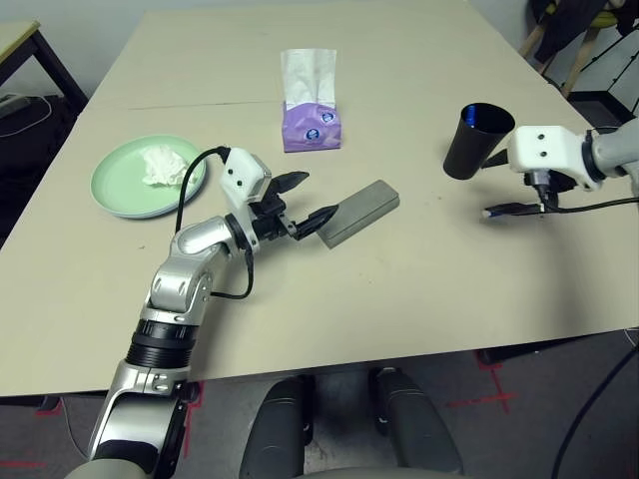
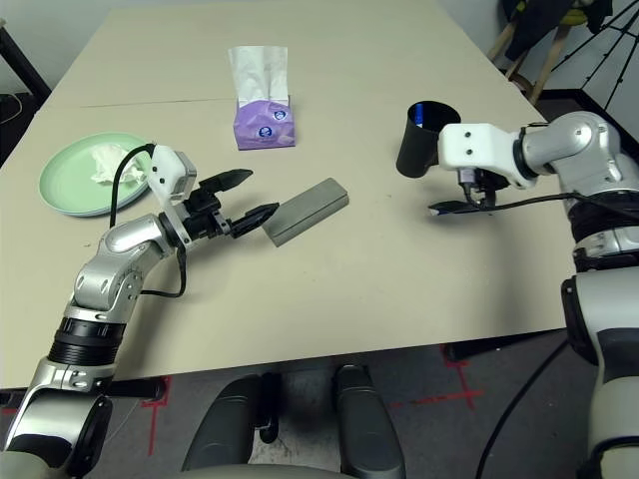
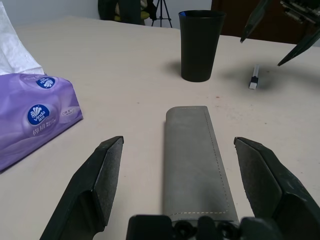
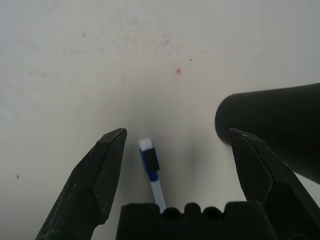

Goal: Organize and tidy the items on the table.

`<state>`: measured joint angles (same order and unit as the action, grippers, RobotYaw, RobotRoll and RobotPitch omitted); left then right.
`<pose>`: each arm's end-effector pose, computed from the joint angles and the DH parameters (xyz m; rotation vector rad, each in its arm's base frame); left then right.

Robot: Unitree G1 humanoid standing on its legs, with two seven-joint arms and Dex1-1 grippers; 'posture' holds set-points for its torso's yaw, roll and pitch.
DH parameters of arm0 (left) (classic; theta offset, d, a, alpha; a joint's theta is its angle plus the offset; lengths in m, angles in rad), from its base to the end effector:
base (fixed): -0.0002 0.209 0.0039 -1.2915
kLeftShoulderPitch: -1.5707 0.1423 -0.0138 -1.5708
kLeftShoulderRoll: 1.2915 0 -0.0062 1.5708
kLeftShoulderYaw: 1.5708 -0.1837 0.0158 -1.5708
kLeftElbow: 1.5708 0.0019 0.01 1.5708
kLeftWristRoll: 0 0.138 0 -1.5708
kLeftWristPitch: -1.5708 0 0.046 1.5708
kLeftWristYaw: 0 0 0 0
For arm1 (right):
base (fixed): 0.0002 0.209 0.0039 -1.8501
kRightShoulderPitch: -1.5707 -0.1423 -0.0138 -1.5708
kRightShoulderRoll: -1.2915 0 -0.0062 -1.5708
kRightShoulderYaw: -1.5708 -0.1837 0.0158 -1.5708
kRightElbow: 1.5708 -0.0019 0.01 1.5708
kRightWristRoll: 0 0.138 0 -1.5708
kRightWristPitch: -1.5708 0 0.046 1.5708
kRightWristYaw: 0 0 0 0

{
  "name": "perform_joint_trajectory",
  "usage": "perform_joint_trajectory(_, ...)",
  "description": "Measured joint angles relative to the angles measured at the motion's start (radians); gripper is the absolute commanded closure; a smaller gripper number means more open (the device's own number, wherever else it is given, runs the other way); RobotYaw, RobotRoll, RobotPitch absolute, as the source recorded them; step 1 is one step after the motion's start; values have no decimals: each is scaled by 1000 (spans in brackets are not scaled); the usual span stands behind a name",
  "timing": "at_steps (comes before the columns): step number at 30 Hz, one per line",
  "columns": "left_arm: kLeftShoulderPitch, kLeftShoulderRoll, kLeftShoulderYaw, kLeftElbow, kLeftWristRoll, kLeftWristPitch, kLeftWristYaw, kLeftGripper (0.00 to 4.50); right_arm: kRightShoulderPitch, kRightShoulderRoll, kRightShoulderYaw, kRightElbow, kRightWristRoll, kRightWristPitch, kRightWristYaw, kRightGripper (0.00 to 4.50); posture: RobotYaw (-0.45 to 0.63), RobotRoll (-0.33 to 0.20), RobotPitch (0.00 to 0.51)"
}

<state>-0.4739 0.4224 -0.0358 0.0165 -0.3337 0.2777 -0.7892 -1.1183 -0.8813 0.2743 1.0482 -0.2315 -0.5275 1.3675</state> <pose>0.2803 0.1917 0.1534 0.1693 -0.1038 -0.9084 0.3247 -0.3039 0.2614 -1.2148 0.3537 1.0544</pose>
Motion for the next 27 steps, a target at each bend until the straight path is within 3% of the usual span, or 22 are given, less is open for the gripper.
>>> perform_joint_trajectory(16, 50, 10, 19, -85, -20, 53, 18, 0, -113, 4, 52, 117, -158, -101, -100, 26, -32, 0, 308)
perform_joint_trajectory(27, 64, 10, 20, -120, -25, 83, 39, 0, -159, 4, 137, 161, -262, -138, -64, 26, -21, 0, 314)
